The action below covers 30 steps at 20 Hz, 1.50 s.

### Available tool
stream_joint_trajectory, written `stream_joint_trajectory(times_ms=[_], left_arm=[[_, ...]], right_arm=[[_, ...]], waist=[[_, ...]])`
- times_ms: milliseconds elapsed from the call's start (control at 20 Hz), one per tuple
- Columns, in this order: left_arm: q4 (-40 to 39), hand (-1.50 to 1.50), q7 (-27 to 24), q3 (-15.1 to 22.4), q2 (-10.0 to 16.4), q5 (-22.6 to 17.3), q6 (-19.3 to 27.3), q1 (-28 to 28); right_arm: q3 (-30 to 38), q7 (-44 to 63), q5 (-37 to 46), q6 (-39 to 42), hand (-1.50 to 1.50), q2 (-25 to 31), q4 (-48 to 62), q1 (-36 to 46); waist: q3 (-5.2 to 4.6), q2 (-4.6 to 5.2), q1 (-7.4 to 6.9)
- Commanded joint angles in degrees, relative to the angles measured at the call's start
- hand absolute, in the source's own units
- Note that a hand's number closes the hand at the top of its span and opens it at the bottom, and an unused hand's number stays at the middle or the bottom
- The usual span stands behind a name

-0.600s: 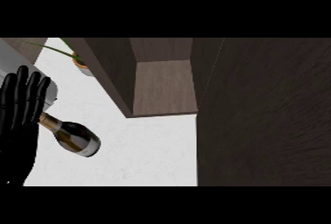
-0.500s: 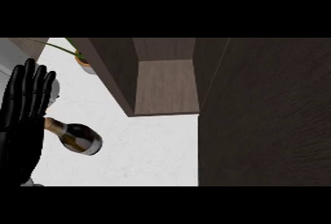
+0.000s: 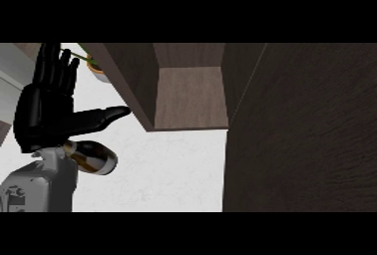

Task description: Pick up the wine, place it into the cabinet and close the cabinet

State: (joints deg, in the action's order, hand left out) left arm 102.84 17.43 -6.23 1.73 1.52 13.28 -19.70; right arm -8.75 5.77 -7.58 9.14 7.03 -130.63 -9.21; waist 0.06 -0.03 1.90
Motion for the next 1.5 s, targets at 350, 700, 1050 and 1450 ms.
stream_joint_trajectory(times_ms=[350, 700, 1050, 1450], left_arm=[[-0.58, -1.50, 19.68, 7.75, -1.71, 9.46, 15.45, -15.24], [-2.15, -1.50, 24.86, 13.14, -1.71, 11.66, 21.73, -19.29], [0.12, -1.50, 36.28, 13.59, -1.67, 19.31, 23.89, -25.59], [1.74, -1.50, 34.79, 14.31, -1.69, 22.80, 24.49, -21.31]], right_arm=[[-4.37, 14.60, -3.77, -1.00, -1.50, 1.47, -15.99, -3.60], [-6.07, 17.47, -4.10, -1.33, -1.50, 2.48, -21.87, -6.67], [-5.96, 18.80, -3.24, -2.73, -1.50, 2.12, -22.00, -5.88], [-7.88, 23.50, -1.97, -4.54, -1.50, 2.17, -25.26, -3.83]], waist=[[-0.05, -0.13, -1.56], [-0.05, -0.14, -1.06], [0.00, -0.37, -1.24], [-0.07, -0.16, -1.25]])
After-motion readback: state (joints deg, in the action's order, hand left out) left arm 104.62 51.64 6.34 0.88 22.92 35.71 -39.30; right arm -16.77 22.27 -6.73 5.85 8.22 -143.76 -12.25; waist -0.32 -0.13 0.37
